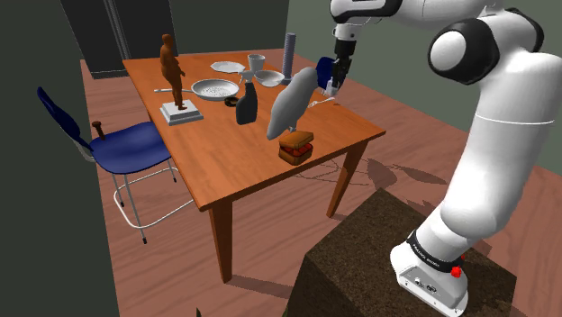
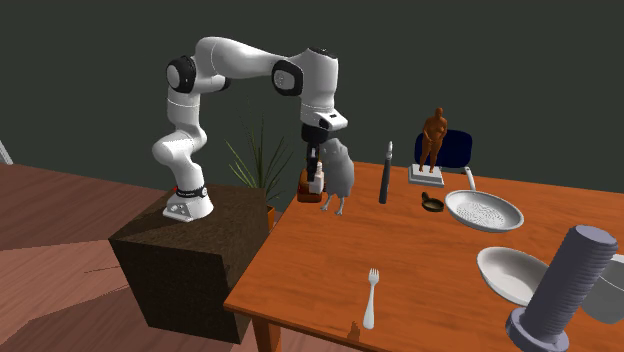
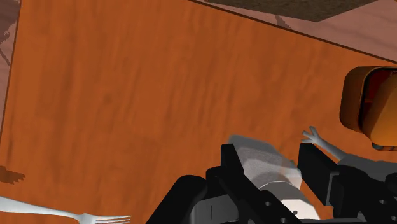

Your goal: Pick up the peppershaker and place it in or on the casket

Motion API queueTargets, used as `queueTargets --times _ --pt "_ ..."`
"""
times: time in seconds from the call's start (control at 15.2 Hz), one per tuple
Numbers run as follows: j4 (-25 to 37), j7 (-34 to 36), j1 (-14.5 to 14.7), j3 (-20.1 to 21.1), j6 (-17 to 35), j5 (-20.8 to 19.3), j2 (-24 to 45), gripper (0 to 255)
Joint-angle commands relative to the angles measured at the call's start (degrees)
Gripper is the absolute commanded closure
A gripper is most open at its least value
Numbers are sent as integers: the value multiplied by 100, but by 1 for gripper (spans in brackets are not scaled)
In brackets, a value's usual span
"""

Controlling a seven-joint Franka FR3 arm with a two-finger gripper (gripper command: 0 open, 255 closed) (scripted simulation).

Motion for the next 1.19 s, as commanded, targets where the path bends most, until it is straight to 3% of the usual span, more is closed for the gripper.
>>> queueTargets --times 0.0,0.53,1.12 --pt "-446 240 203 58 148 -90 -313 255" --pt "-1591 1303 891 446 390 -318 -1268 255" --pt "-2266 2524 1529 1025 472 -348 -1893 255"
